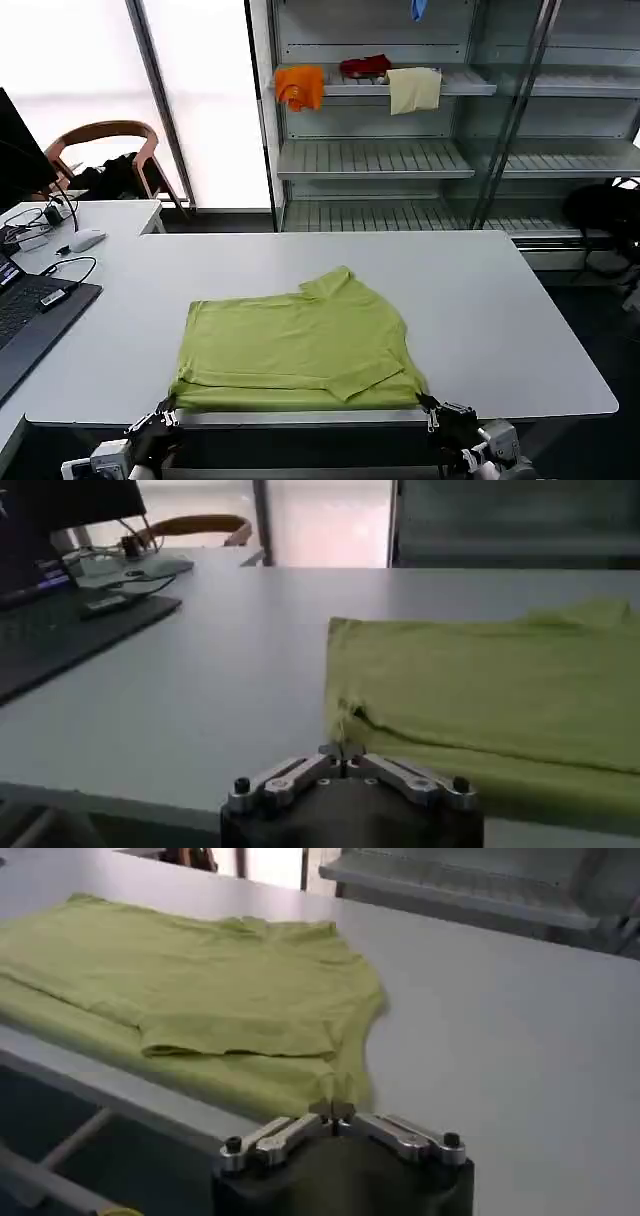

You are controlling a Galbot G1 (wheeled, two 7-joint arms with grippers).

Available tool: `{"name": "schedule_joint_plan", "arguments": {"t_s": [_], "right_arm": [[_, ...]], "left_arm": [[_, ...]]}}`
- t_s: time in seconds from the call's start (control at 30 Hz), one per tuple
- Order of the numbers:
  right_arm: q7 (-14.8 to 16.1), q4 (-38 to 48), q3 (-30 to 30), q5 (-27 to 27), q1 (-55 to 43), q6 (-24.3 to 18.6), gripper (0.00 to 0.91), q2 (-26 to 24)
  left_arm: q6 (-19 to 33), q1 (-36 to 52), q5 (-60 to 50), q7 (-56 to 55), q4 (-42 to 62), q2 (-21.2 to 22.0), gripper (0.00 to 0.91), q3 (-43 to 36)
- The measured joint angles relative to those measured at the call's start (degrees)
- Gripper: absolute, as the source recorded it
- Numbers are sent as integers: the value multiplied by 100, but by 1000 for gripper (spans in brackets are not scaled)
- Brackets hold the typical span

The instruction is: Fold and organize the clothes.

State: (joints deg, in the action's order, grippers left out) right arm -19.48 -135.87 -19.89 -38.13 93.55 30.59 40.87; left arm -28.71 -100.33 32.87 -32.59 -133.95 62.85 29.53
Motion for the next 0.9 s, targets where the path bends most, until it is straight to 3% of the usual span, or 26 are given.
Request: {"name": "schedule_joint_plan", "arguments": {"t_s": [0.03, 0.07, 0.6, 0.73, 0.9], "right_arm": [[-29, -21, 1, 3, 28, 1, 181, 10], [-59, -38, 3, 3, 55, 3, 907, 18], [-538, -480, -271, -95, 151, 96, 907, 41], [-502, -443, -279, -92, -160, 45, 907, 88], [-196, -52, -148, -94, -905, -131, 907, 156]], "left_arm": [[0, -27, -17, -5, -6, 0, 907, 0], [0, -54, -27, -8, -15, -1, 907, -2], [-49, -420, -333, -132, -486, -57, 907, 190], [-79, -351, -336, -84, -725, -129, 907, 342], [29, -11, -227, 125, -771, -227, 907, 539]]}}
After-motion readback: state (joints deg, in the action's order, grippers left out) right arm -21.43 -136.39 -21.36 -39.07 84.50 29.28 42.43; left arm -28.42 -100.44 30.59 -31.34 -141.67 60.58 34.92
